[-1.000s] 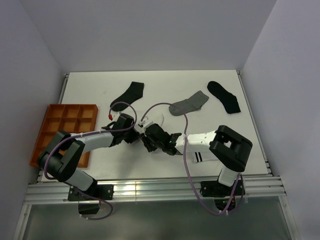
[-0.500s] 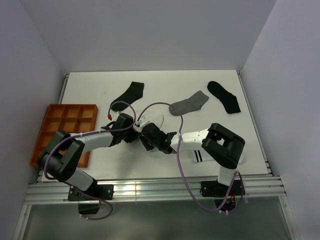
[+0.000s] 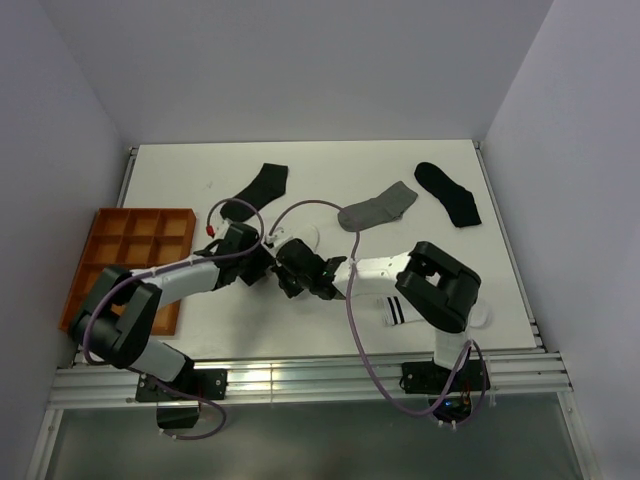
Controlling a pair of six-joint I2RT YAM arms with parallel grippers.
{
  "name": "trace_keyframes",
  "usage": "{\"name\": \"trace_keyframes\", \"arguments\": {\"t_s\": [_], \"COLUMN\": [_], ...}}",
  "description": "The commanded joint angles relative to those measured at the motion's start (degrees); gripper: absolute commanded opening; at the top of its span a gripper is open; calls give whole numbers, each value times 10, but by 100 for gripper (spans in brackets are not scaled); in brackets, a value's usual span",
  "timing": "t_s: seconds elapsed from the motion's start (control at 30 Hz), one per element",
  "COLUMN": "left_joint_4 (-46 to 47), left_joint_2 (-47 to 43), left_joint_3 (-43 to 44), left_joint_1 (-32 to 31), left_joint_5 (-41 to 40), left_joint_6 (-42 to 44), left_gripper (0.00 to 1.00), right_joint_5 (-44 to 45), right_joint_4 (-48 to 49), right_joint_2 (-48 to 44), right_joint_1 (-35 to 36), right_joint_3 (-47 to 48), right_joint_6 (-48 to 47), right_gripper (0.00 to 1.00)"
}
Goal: Roll the socks
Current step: Roll the sock at the center of the board.
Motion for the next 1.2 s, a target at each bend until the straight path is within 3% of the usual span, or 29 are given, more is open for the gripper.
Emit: {"name": "trace_keyframes", "arguments": {"t_s": [0.0,0.23,0.43,0.7,1.17], "left_joint_4": [-99,-104,-82,-44,-26], "left_joint_2": [-21,-102,-142,-143,-36], "left_joint_3": [-31,-87,-124,-136,-124], "left_joint_1": [11,19,19,17,13], "left_joint_5": [-41,-59,-28,-6,8], "left_joint_6": [12,-30,-34,-26,-20], "left_gripper": [59,70,71,68,48], "right_joint_5": [-97,-289,-423,-483,-492], "right_joint_4": [-71,-29,-11,-17,-8], "right_joint_2": [21,27,52,93,113], "right_joint_1": [-14,-80,-134,-159,-178], "right_joint_3": [17,19,35,61,64], "right_joint_6": [42,133,184,215,245], "right_gripper": [0,0,0,0,2]}}
